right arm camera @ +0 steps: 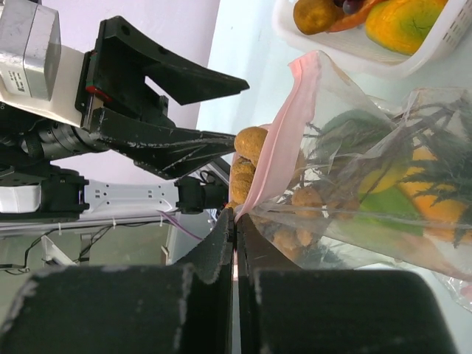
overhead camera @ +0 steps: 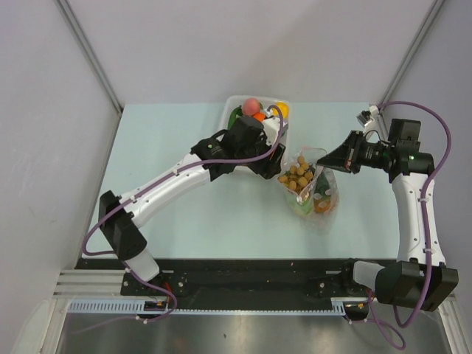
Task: Place the food in the zip-top bag and seal the zipper
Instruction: Adjust the zipper food storage bag at the center of the board.
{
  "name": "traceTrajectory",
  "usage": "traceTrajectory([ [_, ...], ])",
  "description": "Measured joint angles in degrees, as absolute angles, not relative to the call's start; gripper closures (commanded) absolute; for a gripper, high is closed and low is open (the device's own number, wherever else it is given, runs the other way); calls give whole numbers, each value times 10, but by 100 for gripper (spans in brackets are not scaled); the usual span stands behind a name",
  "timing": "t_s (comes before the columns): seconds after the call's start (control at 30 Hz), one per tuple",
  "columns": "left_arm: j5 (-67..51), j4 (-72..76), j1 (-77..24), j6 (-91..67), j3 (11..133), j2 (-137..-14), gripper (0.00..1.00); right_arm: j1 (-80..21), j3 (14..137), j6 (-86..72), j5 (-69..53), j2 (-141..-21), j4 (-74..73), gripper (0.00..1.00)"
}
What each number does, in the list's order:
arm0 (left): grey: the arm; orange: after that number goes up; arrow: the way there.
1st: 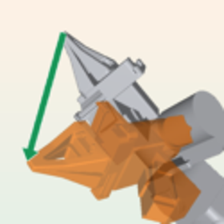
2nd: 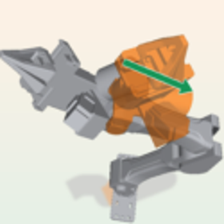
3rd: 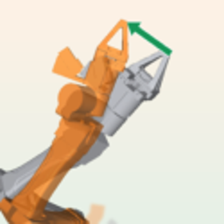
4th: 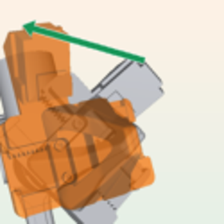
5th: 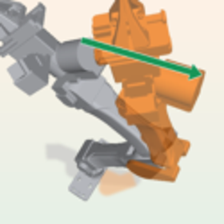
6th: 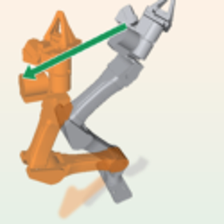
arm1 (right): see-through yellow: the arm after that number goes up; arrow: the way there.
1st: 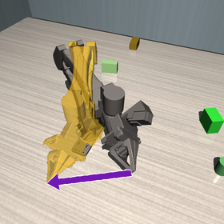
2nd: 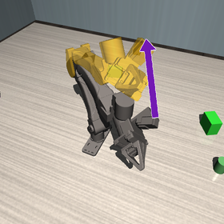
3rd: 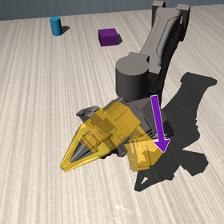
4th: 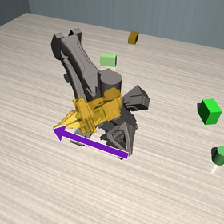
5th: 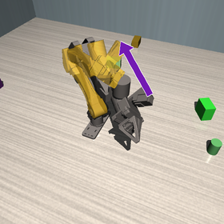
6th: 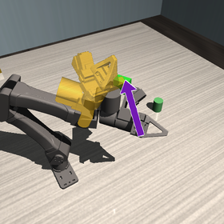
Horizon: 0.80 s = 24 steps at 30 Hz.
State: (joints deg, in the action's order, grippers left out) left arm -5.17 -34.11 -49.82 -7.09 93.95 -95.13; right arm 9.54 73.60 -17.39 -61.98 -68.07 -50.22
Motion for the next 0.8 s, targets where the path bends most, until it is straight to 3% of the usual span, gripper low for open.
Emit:
traceTrajectory([
  [0.27,-80,-338,-498,-80,926,-951,42,95,735,-171,-620,-681,-502,100],
  [0.3,-83,-338,-498,-81,926,-951,53,94,734,-171,-620,-681,-502,100],
  [0.4,-94,-339,-500,-83,926,-953,100,94,729,-173,-622,-679,-500,100],
  [0.63,-120,-390,-506,-77,1010,-987,100,87,721,-156,-596,-672,-513,100],
  [0.8,-124,-388,-545,-45,1049,-926,100,88,755,-110,-554,-669,-591,100],
])
